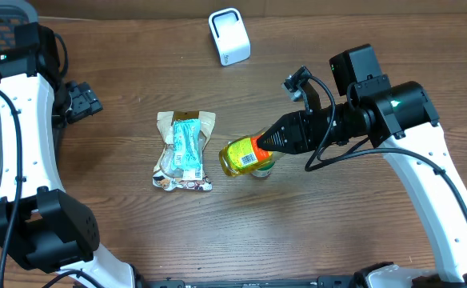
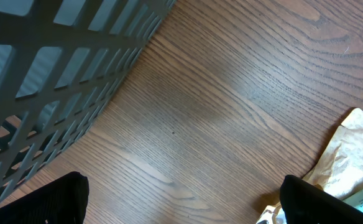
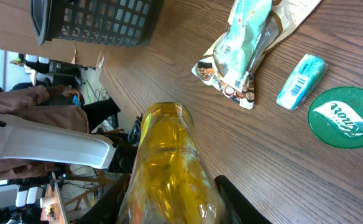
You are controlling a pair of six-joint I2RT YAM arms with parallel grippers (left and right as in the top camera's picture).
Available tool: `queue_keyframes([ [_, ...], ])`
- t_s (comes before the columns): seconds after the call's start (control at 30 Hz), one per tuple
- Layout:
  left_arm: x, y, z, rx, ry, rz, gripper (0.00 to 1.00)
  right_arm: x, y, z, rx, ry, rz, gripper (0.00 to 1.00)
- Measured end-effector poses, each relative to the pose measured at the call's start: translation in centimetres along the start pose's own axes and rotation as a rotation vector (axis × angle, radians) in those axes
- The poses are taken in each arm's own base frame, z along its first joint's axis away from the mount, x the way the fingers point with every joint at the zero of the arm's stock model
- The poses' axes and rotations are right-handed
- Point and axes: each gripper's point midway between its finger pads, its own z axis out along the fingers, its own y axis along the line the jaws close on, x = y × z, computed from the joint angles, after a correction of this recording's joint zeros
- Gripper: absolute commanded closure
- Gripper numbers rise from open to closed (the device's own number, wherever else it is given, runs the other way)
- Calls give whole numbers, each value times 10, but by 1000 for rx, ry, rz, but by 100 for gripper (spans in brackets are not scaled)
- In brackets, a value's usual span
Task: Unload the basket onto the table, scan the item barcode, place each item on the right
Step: 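Lift the yellow bottle and tilt it sideways with the right gripper, then carry the yellow bottle up to the white scanner with the right gripper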
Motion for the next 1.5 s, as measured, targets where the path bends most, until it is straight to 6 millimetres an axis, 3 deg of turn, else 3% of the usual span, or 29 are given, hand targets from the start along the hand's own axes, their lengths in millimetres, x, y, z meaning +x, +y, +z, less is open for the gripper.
queue_keyframes([
  [0.9,0,0,0,0,0,0,1,-2,1,0,-4,-7,-8,69],
  [1.13,0,0,0,0,0,0,0,-16,0,0,7,-55,-65,70],
  [1.37,0,0,0,0,0,0,1,-35,-16,-3,109,-128,-84,72],
  [1.5,0,0,0,0,0,0,1,-45,-19,-15,188,-160,-53,71],
])
